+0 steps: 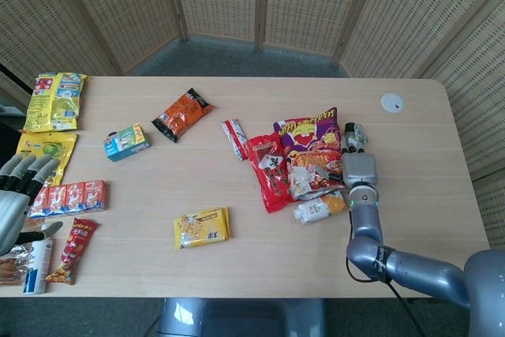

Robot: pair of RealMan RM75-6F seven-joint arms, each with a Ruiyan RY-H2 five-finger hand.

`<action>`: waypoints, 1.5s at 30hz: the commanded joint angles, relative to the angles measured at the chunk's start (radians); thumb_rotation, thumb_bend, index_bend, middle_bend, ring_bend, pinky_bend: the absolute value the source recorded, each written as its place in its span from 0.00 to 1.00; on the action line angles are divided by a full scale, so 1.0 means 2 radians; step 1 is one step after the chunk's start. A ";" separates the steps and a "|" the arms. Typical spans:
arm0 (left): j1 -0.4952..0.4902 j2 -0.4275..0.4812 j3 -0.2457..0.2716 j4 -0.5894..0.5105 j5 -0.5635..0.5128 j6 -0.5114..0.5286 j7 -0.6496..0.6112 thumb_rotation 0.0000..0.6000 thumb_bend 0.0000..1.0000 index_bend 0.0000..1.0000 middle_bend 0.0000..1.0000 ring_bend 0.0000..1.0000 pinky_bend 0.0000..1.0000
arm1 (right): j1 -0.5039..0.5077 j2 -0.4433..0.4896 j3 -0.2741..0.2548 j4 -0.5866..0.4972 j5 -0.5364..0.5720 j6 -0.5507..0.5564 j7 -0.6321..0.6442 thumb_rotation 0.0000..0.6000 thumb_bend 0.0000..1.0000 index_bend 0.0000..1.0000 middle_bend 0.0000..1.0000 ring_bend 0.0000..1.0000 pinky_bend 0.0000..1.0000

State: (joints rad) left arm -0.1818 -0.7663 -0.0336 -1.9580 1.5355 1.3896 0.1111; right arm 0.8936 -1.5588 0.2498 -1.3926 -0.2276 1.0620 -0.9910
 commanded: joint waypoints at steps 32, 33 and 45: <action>-0.006 -0.019 -0.008 0.020 -0.012 -0.007 -0.012 0.93 0.15 0.12 0.00 0.00 0.00 | -0.030 0.001 -0.001 -0.038 -0.179 0.064 0.097 0.90 0.41 0.42 0.94 1.00 1.00; -0.006 -0.021 -0.008 0.021 -0.012 -0.008 -0.012 0.94 0.15 0.12 0.00 0.00 0.00 | -0.032 0.008 0.000 -0.050 -0.184 0.068 0.097 0.90 0.42 0.43 0.94 1.00 1.00; -0.010 -0.031 -0.008 0.031 -0.013 -0.012 -0.016 0.94 0.15 0.11 0.00 0.00 0.00 | -0.030 0.062 0.024 -0.170 -0.240 0.108 0.098 0.93 0.46 0.49 0.97 1.00 1.00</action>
State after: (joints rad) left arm -0.2014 -0.8277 -0.0503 -1.8953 1.5095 1.3648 0.0788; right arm 0.8296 -1.4439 0.2901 -1.7225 -0.6977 1.2707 -0.7930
